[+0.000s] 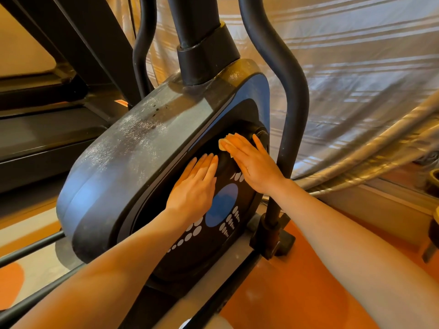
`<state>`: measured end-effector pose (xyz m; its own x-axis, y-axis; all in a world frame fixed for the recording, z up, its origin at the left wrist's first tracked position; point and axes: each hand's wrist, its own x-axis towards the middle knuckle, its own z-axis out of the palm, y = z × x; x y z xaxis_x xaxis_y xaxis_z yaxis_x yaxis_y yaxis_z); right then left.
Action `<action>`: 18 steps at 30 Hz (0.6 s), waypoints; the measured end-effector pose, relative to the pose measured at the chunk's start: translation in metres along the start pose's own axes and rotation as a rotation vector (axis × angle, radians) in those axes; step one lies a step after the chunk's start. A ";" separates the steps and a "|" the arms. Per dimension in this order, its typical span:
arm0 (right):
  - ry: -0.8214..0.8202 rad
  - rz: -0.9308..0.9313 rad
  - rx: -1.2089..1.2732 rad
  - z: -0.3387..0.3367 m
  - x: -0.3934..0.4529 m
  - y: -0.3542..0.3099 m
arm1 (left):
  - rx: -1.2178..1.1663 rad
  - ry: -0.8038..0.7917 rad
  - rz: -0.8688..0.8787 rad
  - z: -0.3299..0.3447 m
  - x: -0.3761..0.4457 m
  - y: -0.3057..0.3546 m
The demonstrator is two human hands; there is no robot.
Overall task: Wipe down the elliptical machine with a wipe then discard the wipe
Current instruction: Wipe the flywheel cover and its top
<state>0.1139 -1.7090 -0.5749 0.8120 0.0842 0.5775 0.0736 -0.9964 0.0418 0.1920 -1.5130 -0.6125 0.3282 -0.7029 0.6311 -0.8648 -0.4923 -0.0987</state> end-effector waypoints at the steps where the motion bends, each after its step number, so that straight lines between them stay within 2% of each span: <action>1: 0.015 0.022 0.008 -0.001 0.003 -0.001 | -0.002 -0.003 -0.003 0.000 -0.001 0.000; 4: 0.059 0.080 0.061 -0.001 0.012 -0.004 | -0.019 -0.021 -0.001 -0.001 -0.001 -0.001; 10: 0.132 0.038 0.213 0.000 0.011 -0.007 | -0.074 -0.072 -0.013 -0.007 -0.015 -0.005; 18: 0.066 -0.028 0.240 -0.018 0.001 -0.014 | -0.089 -0.093 -0.081 -0.025 -0.033 -0.005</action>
<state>0.1035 -1.6947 -0.5605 0.7688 0.1033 0.6311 0.2377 -0.9623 -0.1320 0.1760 -1.4748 -0.6133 0.4280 -0.7093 0.5601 -0.8632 -0.5044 0.0209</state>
